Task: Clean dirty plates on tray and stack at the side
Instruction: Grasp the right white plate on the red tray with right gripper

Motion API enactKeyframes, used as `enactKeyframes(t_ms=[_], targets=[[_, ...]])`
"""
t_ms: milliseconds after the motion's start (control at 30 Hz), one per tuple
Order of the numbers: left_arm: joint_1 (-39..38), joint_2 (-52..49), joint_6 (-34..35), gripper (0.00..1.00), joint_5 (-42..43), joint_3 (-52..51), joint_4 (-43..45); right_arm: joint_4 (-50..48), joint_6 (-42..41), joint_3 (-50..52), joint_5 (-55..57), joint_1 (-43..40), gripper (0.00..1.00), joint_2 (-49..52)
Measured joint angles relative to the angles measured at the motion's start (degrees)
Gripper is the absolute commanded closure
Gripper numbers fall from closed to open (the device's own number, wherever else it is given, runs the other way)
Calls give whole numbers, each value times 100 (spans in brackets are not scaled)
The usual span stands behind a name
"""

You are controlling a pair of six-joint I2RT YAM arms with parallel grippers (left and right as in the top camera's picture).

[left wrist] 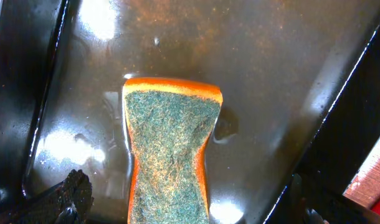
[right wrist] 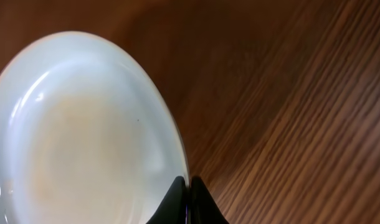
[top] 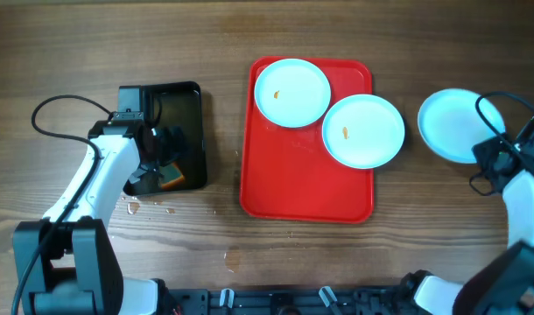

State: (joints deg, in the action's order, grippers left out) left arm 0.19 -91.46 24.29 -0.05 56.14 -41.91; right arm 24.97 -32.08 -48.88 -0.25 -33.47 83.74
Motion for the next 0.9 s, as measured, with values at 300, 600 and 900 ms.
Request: enactKeyframes(t_ms=[300,600,900], targets=[[0,0,0,0,0,0,0,-850,636,0,-1987,109,55,282],[0,0,0,0,0,0,2,-90,1692,0,-914,2409,46,151],[0,0,0,0,0,0,0,-667,1827,-2,540,2868,96,883]])
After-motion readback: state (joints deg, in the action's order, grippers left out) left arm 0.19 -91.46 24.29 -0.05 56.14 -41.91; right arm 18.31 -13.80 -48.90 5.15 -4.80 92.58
